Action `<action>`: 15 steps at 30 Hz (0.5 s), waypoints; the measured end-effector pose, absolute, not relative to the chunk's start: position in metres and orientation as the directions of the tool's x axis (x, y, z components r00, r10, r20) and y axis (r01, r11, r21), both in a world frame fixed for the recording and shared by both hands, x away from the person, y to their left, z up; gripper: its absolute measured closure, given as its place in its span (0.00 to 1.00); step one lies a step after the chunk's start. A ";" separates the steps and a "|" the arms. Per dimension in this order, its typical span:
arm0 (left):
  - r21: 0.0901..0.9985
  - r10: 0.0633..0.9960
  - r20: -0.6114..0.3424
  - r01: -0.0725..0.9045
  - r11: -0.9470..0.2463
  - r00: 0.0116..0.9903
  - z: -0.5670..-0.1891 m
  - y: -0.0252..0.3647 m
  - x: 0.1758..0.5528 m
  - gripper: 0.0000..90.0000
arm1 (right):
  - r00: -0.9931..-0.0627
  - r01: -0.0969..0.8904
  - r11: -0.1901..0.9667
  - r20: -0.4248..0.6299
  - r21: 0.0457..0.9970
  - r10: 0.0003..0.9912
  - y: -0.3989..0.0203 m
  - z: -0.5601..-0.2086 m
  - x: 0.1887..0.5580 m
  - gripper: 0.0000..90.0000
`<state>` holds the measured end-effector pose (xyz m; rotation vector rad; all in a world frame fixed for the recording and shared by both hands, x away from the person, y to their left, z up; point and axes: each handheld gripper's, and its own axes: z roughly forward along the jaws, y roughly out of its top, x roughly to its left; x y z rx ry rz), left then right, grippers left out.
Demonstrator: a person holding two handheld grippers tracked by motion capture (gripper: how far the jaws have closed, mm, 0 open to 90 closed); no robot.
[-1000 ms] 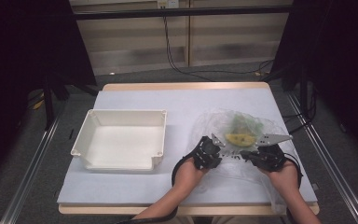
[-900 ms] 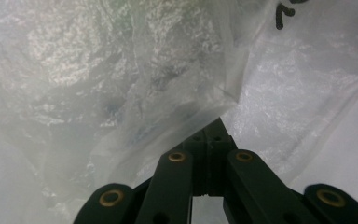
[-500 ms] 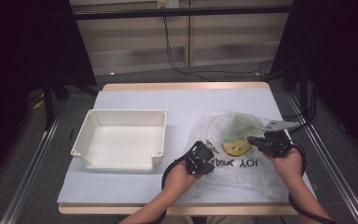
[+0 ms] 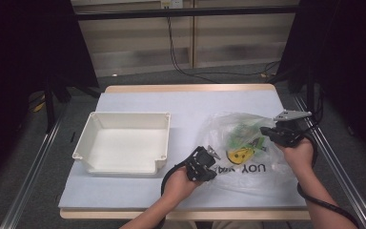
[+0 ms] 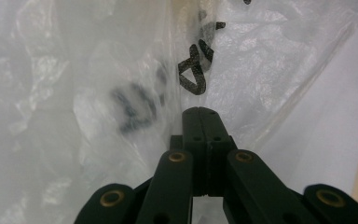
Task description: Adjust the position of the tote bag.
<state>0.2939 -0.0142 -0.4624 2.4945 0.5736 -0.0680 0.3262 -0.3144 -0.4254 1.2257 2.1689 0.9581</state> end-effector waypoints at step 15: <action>0.490 0.317 -0.170 0.359 -0.795 0.933 -0.459 -0.010 0.294 1.00 | -0.488 0.549 0.330 -0.026 0.768 0.873 -0.315 -0.430 0.313 0.89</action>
